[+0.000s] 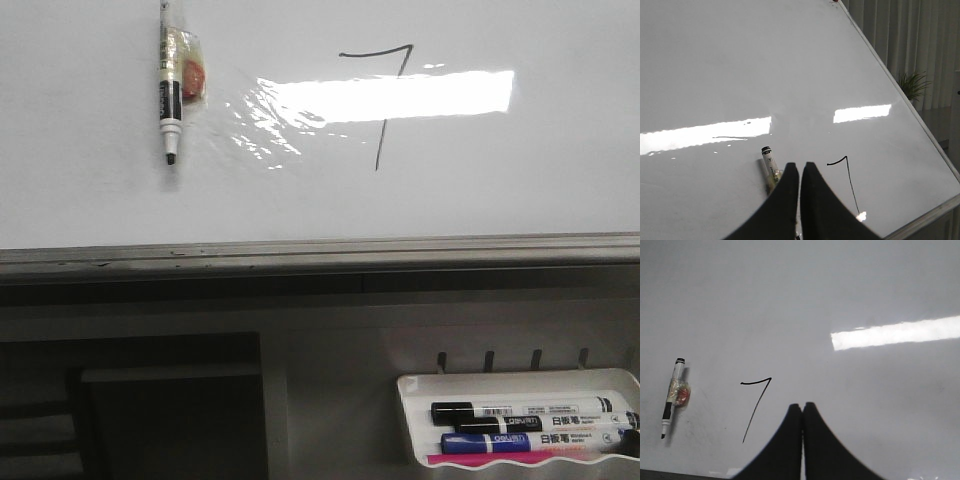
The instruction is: Write number 7 on whiteboard
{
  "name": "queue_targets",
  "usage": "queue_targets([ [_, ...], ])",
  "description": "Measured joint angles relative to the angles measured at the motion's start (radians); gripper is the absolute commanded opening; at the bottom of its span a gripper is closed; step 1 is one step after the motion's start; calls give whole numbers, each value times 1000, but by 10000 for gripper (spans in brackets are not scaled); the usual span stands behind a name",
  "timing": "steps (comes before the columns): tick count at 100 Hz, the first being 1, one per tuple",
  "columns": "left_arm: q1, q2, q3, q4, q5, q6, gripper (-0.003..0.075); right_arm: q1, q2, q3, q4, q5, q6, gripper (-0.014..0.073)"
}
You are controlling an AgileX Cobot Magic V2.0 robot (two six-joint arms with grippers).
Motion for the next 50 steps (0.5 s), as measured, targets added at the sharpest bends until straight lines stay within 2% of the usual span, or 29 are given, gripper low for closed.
queue_targets([
  [10, 1, 0, 0, 35, 0, 0, -20, 0, 0, 0, 2, 0, 0, -64],
  [22, 38, 0, 2, 218, 0, -50, -20, 0, 0, 0, 2, 0, 0, -64],
  [50, 372, -11, 121, 519, 9, -414, -20, 0, 0, 0, 2, -1, 0, -64],
])
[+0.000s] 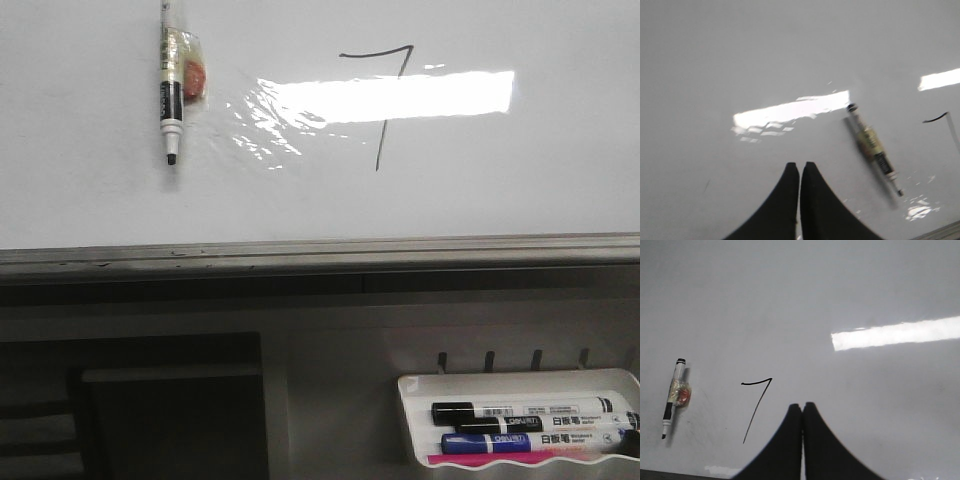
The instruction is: Write number 7 on whiteboard
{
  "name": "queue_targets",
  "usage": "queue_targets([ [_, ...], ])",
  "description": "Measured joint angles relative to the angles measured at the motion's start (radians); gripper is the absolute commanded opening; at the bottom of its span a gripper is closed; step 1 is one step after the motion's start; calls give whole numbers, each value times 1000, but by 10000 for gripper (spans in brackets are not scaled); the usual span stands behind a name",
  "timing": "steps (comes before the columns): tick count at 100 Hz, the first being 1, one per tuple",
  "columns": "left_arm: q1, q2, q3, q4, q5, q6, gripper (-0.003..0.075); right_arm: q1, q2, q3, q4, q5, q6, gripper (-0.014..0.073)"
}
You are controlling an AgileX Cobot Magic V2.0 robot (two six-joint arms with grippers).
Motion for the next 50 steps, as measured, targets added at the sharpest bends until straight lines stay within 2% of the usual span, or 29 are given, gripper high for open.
queue_targets([
  [13, 91, -78, 73, 64, 34, -87, -20, 0, 0, 0, 0, 0, -1, -64],
  [25, 145, -125, 126, 84, 66, -102, -20, 0, 0, 0, 0, 0, -1, -64],
  [50, 228, -125, 126, 90, 82, -106, -20, 0, 0, 3, 0, 0, -1, -64],
])
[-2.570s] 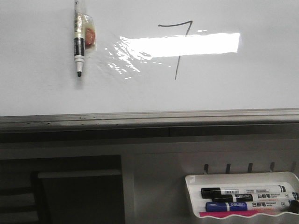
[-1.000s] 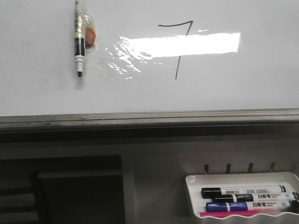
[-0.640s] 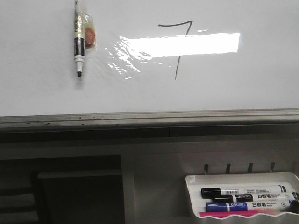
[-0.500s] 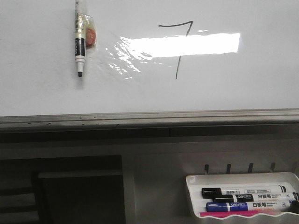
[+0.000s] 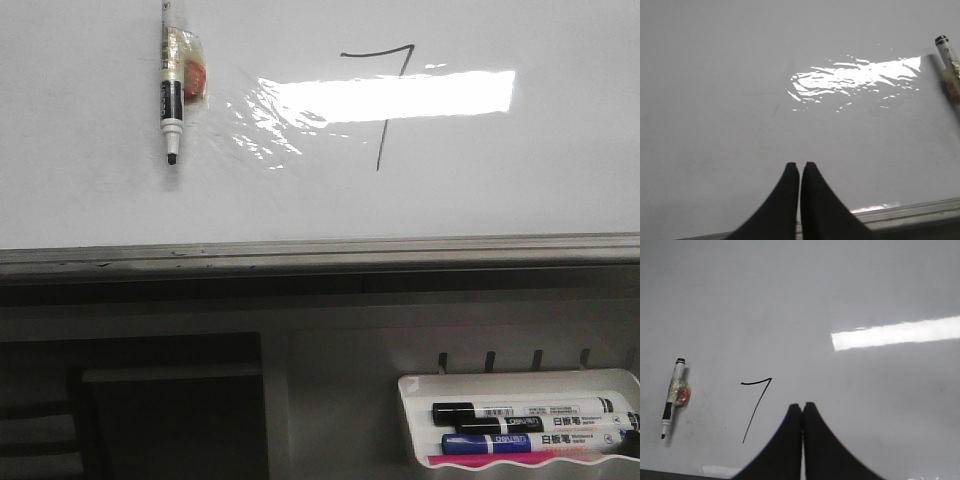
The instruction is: Write number 7 on whiteboard
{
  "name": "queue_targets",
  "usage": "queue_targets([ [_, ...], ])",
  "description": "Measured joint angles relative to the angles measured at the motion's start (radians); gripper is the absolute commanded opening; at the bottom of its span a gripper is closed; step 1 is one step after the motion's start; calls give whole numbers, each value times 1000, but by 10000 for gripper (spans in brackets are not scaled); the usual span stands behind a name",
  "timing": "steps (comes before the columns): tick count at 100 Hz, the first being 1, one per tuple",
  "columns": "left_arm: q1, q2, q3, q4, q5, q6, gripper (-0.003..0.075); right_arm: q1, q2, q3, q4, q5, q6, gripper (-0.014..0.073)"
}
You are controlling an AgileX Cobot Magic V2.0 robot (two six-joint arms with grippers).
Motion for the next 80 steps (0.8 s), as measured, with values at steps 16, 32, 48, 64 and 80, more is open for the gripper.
queue_targets([
  [16, 22, 0, 0, 0, 6, -2, -20, 0, 0, 0, 0, 0, 0, -64],
  [32, 33, 0, 0, 0, 14, -4, -20, 0, -1, 0, 0, 0, 0, -64],
  [48, 33, 0, 0, -2, 31, -4, -20, 0, -1, 0, 0, 0, 0, -64],
  [64, 33, 0, 0, -8, 33, -4, -20, 0, -1, 0, 0, 0, 0, -64],
  [80, 33, 0, 0, -10, 33, -4, -20, 0, -1, 0, 0, 0, 0, -64],
])
